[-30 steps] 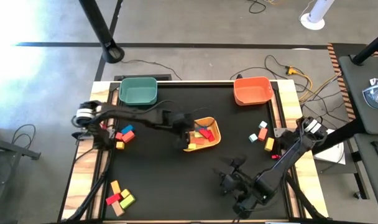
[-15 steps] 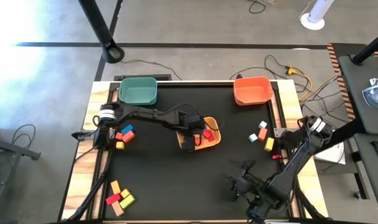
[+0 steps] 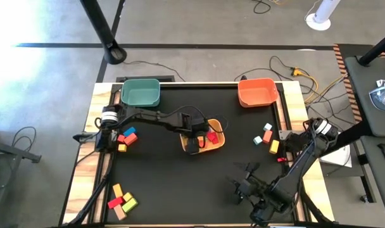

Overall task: Sort blocks by size
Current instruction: Put the yellow thin block into the yellow bin

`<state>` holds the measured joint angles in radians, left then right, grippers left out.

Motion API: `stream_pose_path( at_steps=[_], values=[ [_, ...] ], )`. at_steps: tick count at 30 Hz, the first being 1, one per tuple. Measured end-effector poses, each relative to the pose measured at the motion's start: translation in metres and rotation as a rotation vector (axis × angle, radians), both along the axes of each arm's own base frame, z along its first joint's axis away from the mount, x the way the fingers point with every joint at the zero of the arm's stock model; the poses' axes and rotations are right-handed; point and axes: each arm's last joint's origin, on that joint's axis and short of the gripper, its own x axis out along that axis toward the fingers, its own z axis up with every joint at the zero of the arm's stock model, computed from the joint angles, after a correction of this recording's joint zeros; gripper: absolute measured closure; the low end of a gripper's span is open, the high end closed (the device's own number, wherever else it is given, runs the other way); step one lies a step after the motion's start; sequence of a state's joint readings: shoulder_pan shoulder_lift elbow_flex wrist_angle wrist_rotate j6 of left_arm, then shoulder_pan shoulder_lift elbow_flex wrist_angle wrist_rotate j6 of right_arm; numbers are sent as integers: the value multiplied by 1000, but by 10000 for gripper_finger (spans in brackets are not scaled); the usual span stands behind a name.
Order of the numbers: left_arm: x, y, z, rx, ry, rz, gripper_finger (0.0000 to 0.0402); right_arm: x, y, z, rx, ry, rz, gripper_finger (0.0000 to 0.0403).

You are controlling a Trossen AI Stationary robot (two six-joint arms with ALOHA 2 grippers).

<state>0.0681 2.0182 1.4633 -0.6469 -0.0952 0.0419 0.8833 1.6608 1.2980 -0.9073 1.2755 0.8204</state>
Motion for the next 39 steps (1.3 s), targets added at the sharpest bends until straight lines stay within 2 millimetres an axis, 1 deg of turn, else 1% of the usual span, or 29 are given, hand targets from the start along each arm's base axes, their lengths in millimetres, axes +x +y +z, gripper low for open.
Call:
stream_pose_path(
  at_steps=[3,6,8,10,12,14,16,18,22,26,29,32,34,37,39],
  values=[
    [0,-8,19,-10,-11,-6,164,0,0,0,-12,-2,0,117],
    [-2,-24,52,-27,-60,-8,156,2,-2,0,-49,15,3,114],
    [-10,-39,76,-42,-72,-12,156,4,-4,1,-80,17,-4,112],
    [-22,-59,98,-63,-82,-20,156,7,-8,1,-107,36,-10,110],
    [-39,-82,116,-97,-78,-15,157,11,-12,1,-132,57,-18,108],
    [-55,-104,128,-138,-91,-9,157,15,-16,1,-158,79,-26,105],
    [-72,-126,133,-176,-93,-9,157,20,-22,1,-175,95,-41,101],
    [-86,-147,133,-210,-88,-6,157,25,-28,1,-177,100,-64,97],
    [-117,-184,125,-267,-30,36,157,33,-39,0,-163,114,-103,91],
    [-147,-217,109,-316,44,137,157,38,-46,-3,-130,153,-115,90],
    [-166,-234,96,-342,102,223,158,40,-48,-3,-113,157,-121,97],
    [-183,-244,80,-336,162,310,158,40,-48,-4,-96,145,-126,103],
    [-195,-245,68,-319,215,364,158,40,-48,-4,-87,138,-128,107],
    [-210,-242,51,-315,314,452,158,40,-47,-4,-74,126,-131,110],
    [-219,-236,41,-312,386,507,158,40,-47,-4,-65,124,-132,109]
  ],
)
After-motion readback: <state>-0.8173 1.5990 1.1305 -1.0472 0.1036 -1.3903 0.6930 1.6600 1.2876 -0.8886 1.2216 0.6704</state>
